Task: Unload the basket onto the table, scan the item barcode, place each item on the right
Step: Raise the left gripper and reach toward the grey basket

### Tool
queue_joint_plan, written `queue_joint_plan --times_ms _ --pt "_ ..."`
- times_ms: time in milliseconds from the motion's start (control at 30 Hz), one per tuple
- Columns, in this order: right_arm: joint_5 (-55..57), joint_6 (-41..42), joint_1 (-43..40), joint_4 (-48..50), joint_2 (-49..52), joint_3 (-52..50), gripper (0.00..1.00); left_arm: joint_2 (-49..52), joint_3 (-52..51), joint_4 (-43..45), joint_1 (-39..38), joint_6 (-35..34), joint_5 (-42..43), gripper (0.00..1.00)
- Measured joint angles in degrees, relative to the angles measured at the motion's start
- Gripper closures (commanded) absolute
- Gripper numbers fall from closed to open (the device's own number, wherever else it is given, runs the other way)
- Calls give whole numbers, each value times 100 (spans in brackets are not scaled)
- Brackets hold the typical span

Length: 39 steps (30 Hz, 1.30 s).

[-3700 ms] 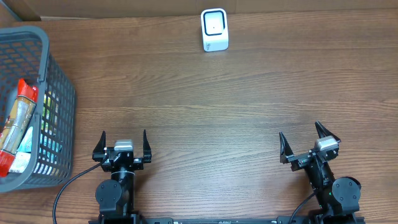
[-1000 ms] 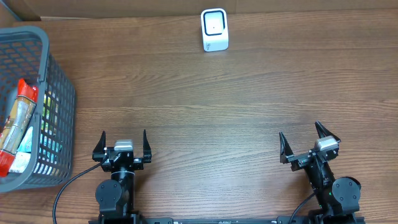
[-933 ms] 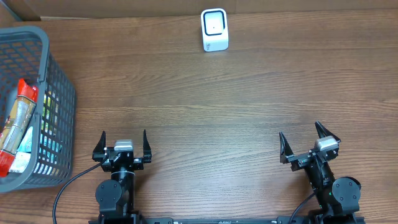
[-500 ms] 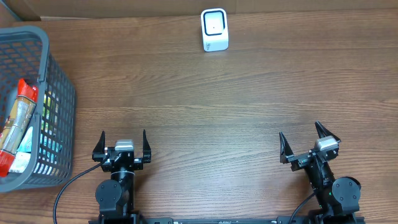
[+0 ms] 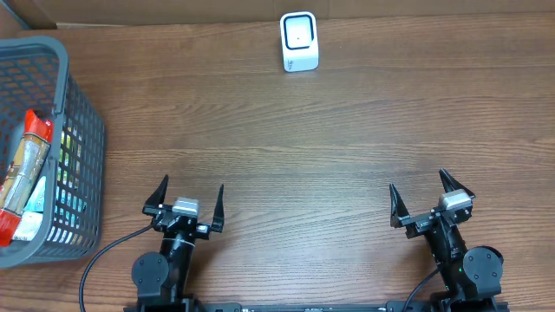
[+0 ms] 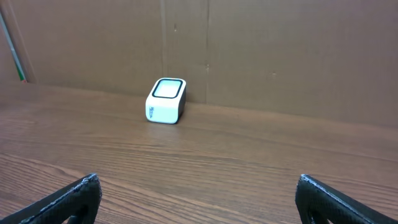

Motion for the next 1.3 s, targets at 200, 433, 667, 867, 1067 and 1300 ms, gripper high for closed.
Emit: queue_joint_plan --times_ms 200,433,667,867,1067,1300 --pt "-2 -4 -2 2 0 0 0 693 1086 -501 0 -35 219 0" --pt "17 -2 -2 -2 0 -2 0 2850 2822 -1200 0 -138 807 0" --pt "17 -2 -2 0 0 0 0 4942 4959 -2745 0 -210 1311 0" --pt "-96 0 -2 190 0 -2 0 5803 5694 -2844 0 -225 1622 0" --pt "-549 256 -2 122 11 63 0 6485 5694 -2859 0 -225 1718 0" --pt "-695 365 -2 -706 925 1419 0 6666 5700 -2820 0 -225 1683 0"
